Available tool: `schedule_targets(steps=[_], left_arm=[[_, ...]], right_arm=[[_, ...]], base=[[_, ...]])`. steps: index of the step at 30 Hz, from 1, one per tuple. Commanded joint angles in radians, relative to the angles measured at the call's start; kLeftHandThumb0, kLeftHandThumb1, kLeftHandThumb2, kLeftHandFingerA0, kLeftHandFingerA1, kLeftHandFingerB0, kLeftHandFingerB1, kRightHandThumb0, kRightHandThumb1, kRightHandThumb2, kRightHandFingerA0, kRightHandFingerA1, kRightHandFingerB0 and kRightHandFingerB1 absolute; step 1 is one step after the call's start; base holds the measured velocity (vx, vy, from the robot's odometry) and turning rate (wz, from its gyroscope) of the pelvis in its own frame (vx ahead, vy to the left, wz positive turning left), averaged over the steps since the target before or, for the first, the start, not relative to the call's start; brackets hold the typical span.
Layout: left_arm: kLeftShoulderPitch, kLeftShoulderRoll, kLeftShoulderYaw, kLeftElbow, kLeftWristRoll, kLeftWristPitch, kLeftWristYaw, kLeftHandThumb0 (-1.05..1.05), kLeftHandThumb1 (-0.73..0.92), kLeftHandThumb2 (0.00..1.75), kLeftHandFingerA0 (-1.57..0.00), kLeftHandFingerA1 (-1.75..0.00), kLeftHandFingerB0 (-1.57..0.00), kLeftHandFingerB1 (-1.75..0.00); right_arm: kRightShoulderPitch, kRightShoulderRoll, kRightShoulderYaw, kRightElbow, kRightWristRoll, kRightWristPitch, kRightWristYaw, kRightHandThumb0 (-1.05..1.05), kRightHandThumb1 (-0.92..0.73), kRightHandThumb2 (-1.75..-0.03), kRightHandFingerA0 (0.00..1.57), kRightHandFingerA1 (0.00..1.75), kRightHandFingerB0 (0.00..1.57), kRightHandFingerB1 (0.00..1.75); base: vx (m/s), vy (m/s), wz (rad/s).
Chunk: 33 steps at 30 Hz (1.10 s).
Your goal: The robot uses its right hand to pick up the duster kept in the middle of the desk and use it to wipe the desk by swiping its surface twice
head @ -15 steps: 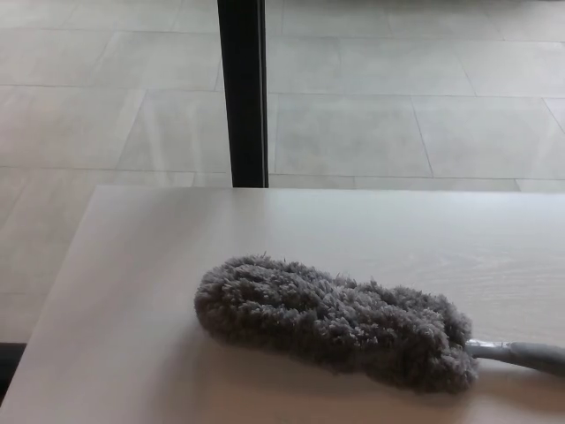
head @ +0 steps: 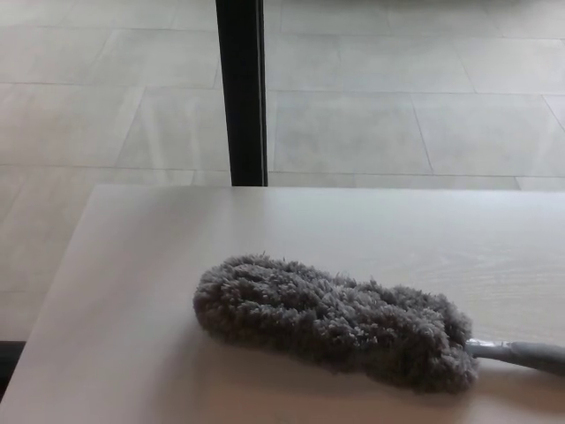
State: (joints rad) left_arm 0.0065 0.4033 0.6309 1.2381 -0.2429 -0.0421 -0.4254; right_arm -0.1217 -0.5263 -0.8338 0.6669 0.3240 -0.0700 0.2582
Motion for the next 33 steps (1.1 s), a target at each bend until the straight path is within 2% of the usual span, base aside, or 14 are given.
schedule_targets(steps=[1, 3, 4, 5, 7, 8, 9, 11, 12, 13, 14, 16, 17, 33], left_arm=[[-0.026, 0.054, 0.014, 0.022, -0.054, 0.031, -0.071, -0.97, 0.89, 0.67, -0.29, -1.39, -0.14, -1.26], [-0.027, 0.057, 0.012, 0.023, -0.054, 0.03, -0.093, -0.95, 0.9, 0.68, -0.28, -1.37, -0.1, -1.22], [-0.027, 0.051, 0.02, 0.024, -0.065, 0.034, -0.098, -0.94, 0.91, 0.66, -0.3, -1.36, -0.09, -1.18], [-0.025, 0.05, 0.019, 0.024, -0.066, 0.034, -0.098, -0.94, 0.91, 0.66, -0.3, -1.36, -0.09, -1.18], [-0.026, 0.046, 0.016, 0.026, -0.063, 0.035, -0.087, -0.95, 0.92, 0.65, -0.32, -1.35, -0.12, -1.17], [-0.028, 0.046, 0.012, 0.028, -0.059, 0.032, -0.085, -0.94, 0.92, 0.68, -0.32, -1.38, -0.13, -1.24], [-0.027, 0.047, 0.012, 0.03, -0.058, 0.032, -0.085, -0.95, 0.91, 0.66, -0.33, -1.39, -0.15, -1.27], [-0.024, 0.047, 0.02, 0.032, -0.067, 0.032, -0.088, -0.95, 0.92, 0.62, -0.37, -1.33, -0.18, -1.17], [-0.022, 0.051, 0.021, 0.031, -0.068, 0.026, -0.094, -0.96, 0.91, 0.64, -0.36, -1.28, -0.23, -1.15], [-0.017, 0.052, 0.026, 0.028, -0.073, 0.026, -0.102, -0.97, 0.91, 0.64, -0.36, -1.29, -0.25, -1.17], [-0.017, 0.054, 0.025, 0.029, -0.072, 0.027, -0.104, -0.71, 0.56, 1.18, -0.31, -0.88, -0.06, -0.73], [-0.017, 0.058, 0.02, 0.03, -0.065, 0.022, -0.104, -0.68, 0.57, 1.19, -0.31, -0.87, -0.08, -0.73], [-0.02, 0.059, 0.019, 0.033, -0.063, 0.025, -0.1, -0.67, 0.56, 1.18, -0.31, -0.86, -0.09, -0.73], [-0.022, 0.065, 0.007, 0.037, -0.048, 0.024, -0.095, -0.63, 0.51, 1.15, -0.33, -0.86, -0.13, -0.74]], right_arm=[[-0.261, -0.053, 0.169, -0.362, 0.071, 0.093, 0.027, -0.84, -0.68, -1.09, 0.04, 0.53, 0.0, 0.41], [-0.333, 0.003, 0.259, -0.463, 0.04, 0.134, -0.021, -0.38, -0.46, -1.07, 0.04, 0.52, 0.0, 0.49], [-0.381, 0.03, 0.315, -0.478, 0.015, 0.127, -0.015, -0.85, -0.67, -1.06, 0.15, 0.52, 0.0, 0.39], [-0.38, 0.029, 0.316, -0.48, 0.015, 0.13, -0.016, -0.85, -0.67, -1.06, 0.15, 0.52, 0.0, 0.39], [-0.433, 0.053, 0.404, -0.468, -0.037, 0.097, 0.022, -0.38, -0.47, -1.07, 0.01, 0.5, 0.0, 0.49], [-0.462, 0.079, 0.479, -0.501, -0.091, 0.103, 0.011, -0.81, -0.89, -0.67, 0.2, 0.39, 0.17, 0.26], [-0.477, 0.095, 0.533, -0.532, -0.126, 0.115, -0.002, -0.81, -0.69, -1.03, 0.13, 0.5, 0.08, 0.41], [-0.516, 0.117, 0.661, -0.571, -0.217, 0.151, 0.0, -0.84, -0.89, -0.68, 0.15, 0.39, 0.13, 0.25], [-0.549, 0.13, 0.715, -0.53, -0.251, 0.158, 0.013, -0.39, -0.37, -1.03, 0.02, 0.51, 0.0, 0.49], [-0.568, 0.139, 0.756, -0.475, -0.297, 0.106, 0.028, -0.39, -0.36, -1.02, 0.02, 0.51, 0.0, 0.48], [-0.583, 0.141, 0.804, -0.444, -0.339, 0.083, 0.04, -0.92, -0.87, -0.67, 0.18, 0.4, 0.19, 0.28], [-0.597, 0.134, 0.887, -0.442, -0.417, 0.078, 0.051, -1.01, -0.72, -0.88, 0.15, 0.47, 0.16, 0.37], [-0.603, 0.143, 0.948, -0.445, -0.448, 0.071, 0.078, -0.92, -0.88, -0.67, 0.14, 0.42, 0.22, 0.3], [-0.707, 0.194, 1.365, -0.124, -0.771, 0.032, -0.045, -0.73, -0.82, -0.66, 0.23, 0.43, 0.25, 0.29]], base=[[0.0, 0.0, 0.0], [0.0, 0.0, 0.0], [0.0, 0.0, 0.0], [0.0, 0.0, 0.0], [0.0, 0.0, 0.0], [0.0, 0.0, 0.0], [0.0, 0.0, 0.0], [0.0, 0.0, 0.0], [0.0, 0.0, 0.0], [0.0, 0.0, 0.0], [0.0, 0.0, 0.0], [0.0, 0.0, 0.0], [0.0, 0.0, 0.0], [0.0, 0.0, 0.0]])
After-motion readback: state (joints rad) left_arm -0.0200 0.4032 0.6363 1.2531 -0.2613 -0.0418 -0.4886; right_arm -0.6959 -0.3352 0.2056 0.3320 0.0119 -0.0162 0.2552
